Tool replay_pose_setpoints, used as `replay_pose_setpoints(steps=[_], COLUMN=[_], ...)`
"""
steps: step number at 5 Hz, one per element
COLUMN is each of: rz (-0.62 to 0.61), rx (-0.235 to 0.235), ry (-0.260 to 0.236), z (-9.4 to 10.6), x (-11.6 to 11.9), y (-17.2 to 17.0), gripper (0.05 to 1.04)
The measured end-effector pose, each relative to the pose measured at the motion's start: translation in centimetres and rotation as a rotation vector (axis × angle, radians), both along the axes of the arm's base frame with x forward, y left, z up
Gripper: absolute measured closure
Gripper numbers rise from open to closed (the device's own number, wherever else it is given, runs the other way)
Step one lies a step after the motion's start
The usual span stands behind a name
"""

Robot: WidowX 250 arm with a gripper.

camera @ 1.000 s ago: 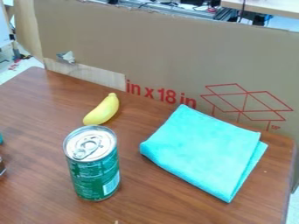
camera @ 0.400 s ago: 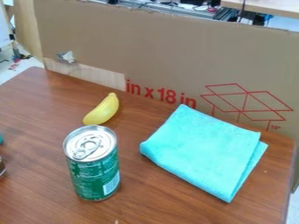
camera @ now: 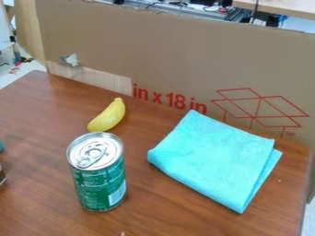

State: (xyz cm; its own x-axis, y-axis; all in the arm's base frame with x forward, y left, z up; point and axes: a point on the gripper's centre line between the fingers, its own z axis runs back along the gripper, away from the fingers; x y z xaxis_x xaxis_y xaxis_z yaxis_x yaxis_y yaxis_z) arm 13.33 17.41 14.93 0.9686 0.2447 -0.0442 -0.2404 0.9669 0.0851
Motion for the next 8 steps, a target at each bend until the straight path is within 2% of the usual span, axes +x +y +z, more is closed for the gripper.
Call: replay_pose_setpoints(steps=[1,2,5,6,7,8], rz=[-0.027,-0.02,-0.005,-0.019,-0.018,-0.02], rx=[-0.014,-0.016,-0.029,-0.037,-0.049,-0.081], ry=[-0.032,-0.052,-0.061,-0.048,-0.012,0.022], z=[-1.1,-1.3,-2.2,-2.8,-3.7,-4.9], x=[0.7,1.2,2.4,2.7,2.5,2.4], y=[0.0,0.0,-0.3,-0.9,-0.7,-0.6], gripper=[0.083,0.083,0.083,0.083,0.083,0.083])
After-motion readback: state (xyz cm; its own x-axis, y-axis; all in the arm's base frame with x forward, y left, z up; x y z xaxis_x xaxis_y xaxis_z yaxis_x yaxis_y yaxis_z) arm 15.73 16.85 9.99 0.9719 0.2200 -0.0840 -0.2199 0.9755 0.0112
